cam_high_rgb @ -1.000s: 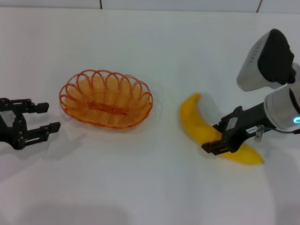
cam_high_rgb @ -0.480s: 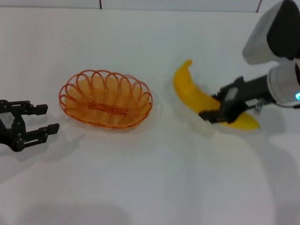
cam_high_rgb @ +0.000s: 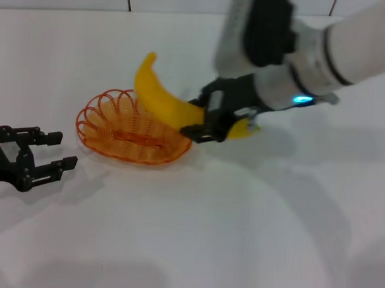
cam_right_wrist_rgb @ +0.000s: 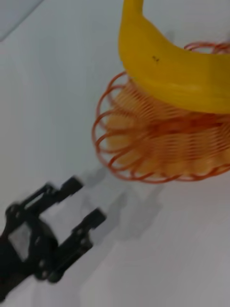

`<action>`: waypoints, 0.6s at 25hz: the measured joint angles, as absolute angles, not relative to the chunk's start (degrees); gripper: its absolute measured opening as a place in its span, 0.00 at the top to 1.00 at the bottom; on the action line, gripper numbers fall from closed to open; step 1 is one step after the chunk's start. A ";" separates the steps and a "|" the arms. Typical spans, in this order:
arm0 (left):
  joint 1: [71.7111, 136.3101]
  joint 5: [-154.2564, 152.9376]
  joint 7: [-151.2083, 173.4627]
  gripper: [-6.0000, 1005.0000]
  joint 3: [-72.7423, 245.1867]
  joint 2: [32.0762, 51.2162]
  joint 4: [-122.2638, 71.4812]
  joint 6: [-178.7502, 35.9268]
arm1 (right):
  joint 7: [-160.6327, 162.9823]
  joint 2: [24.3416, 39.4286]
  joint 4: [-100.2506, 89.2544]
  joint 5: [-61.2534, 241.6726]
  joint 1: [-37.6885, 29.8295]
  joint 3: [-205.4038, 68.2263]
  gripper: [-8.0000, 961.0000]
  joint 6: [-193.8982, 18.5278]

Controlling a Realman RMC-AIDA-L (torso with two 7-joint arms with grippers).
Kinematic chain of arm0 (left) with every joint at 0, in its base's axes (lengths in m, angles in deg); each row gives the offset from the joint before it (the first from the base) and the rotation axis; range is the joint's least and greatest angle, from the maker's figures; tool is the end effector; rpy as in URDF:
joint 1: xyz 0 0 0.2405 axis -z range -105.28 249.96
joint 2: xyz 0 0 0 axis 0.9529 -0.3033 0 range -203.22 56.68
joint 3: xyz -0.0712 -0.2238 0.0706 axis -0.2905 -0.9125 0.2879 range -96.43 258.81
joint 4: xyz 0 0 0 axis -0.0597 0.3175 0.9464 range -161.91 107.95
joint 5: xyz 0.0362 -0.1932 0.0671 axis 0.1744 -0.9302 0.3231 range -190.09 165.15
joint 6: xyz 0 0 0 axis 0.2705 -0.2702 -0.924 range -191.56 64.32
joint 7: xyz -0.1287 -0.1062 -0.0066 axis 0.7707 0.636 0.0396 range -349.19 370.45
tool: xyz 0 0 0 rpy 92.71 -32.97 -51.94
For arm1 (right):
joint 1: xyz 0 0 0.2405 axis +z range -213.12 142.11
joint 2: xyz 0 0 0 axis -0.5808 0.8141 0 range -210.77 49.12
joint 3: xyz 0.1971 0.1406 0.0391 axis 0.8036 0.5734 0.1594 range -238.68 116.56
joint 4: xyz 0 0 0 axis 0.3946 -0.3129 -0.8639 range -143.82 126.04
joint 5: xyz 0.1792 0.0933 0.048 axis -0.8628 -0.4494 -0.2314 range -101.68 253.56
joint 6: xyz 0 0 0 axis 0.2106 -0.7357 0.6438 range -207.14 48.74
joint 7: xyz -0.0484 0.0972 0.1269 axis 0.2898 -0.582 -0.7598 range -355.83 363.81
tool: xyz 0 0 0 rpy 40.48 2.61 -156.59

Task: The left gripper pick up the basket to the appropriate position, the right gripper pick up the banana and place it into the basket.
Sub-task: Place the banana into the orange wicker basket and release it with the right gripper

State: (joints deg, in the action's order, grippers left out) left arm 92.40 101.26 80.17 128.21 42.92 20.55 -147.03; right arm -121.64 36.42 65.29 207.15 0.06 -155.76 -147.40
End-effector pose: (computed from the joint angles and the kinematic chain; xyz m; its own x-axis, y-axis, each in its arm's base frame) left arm -0.2997 0.3148 0.0180 0.9332 0.2026 0.2967 0.3107 -0.8698 -0.3833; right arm 0.1225 0.3596 -0.0706 0.9816 -0.1498 0.1183 -0.1096 -0.9497 -0.2934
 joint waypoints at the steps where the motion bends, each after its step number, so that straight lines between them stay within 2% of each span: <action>1: 92.40 101.27 80.18 0.44 128.21 42.92 20.56 -147.03 | -122.61 36.41 64.43 207.51 1.49 -157.17 0.51 -146.71; 8: 93.15 101.26 80.24 0.44 128.74 42.92 20.55 -147.03 | -127.39 36.51 55.88 208.96 10.38 -164.41 0.51 -141.09; 15: 93.66 101.26 80.24 0.44 128.91 42.92 20.50 -147.03 | -128.19 36.64 51.57 208.27 13.11 -166.99 0.51 -138.24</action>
